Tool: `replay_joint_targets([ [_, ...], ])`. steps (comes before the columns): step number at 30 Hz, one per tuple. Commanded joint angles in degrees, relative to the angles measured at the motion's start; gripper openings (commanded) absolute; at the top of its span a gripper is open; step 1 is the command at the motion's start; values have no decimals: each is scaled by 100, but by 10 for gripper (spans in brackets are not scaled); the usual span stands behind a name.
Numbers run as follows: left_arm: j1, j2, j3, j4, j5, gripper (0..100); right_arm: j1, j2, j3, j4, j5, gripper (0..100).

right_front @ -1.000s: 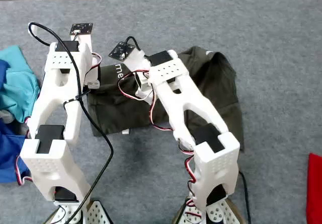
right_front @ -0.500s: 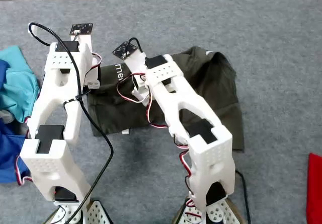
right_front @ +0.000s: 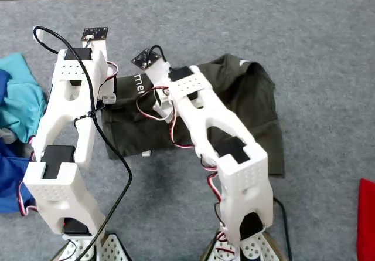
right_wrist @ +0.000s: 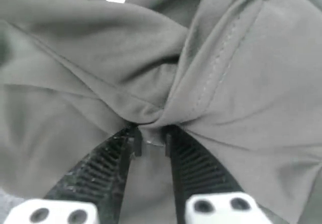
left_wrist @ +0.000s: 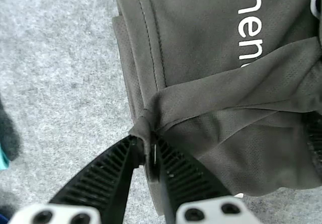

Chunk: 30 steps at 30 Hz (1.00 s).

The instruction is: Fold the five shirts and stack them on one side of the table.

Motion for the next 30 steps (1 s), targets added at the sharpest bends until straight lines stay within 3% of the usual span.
replay_joint_targets([
  [1,35,-40,-18,-26,-9,20,-66,13,-215,-35,-53,77],
  [9,35,-40,-18,-26,-9,20,40,13,-259,79,-53,5],
  [21,62,-40,-18,-26,-9,20,945,13,-1745,1582,9,6],
  [30,26,-40,-18,-26,-9,20,2018,22,-3240,2901,1160,6],
])
